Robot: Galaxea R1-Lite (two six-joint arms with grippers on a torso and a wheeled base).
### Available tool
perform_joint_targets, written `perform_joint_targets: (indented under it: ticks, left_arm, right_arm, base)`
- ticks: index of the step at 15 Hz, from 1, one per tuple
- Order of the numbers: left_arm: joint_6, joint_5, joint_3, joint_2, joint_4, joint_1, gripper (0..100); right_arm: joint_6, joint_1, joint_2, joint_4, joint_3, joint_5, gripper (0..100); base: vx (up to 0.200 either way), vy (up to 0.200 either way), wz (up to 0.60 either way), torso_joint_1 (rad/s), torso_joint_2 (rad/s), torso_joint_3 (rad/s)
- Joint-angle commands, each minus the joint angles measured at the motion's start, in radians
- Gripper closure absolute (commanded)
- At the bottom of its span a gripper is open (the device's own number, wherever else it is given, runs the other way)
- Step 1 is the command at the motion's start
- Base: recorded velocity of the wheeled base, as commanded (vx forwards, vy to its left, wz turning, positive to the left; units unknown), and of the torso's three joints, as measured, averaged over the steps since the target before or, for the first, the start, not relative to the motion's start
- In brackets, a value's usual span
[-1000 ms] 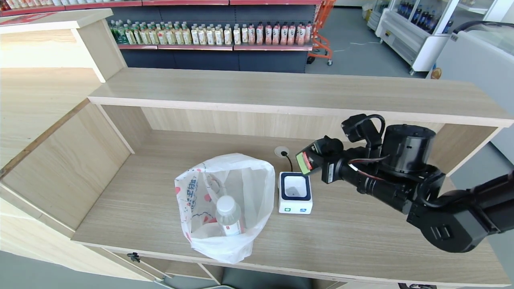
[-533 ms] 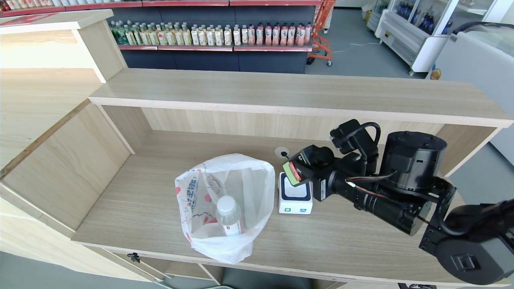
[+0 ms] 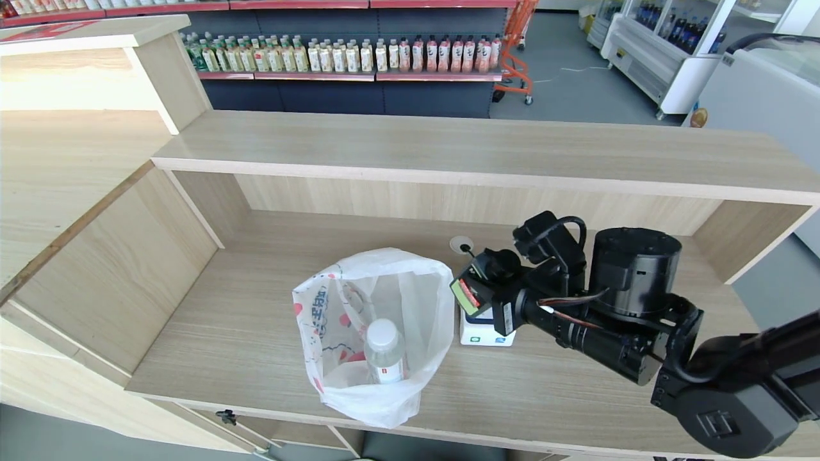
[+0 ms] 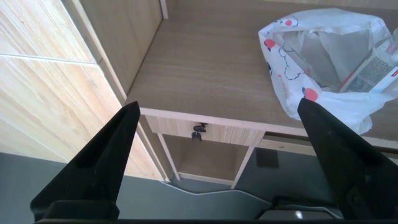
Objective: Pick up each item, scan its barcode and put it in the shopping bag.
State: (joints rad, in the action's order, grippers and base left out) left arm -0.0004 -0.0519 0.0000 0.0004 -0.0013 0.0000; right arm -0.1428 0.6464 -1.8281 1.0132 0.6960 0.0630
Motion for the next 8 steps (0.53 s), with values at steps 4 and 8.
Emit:
perform_joint_targets:
  ticks: [4,8]
  left_arm:
    - [-0.001,0.000,0.000,0.000,0.001,0.000,0]
    - [-0.001,0.000,0.000,0.000,0.000,0.000,0]
  right_arm:
    - [-0.049,-0.001,-0.122,0.159,0.000,-0.009,100]
    - [-0.049,0.010,-0.109,0.177,-0.027,-0.011,100]
  base:
    - [0.000,0.000,0.00,0.000,0.00,0.000]
    - [0.000,0.000,0.00,0.000,0.00,0.000]
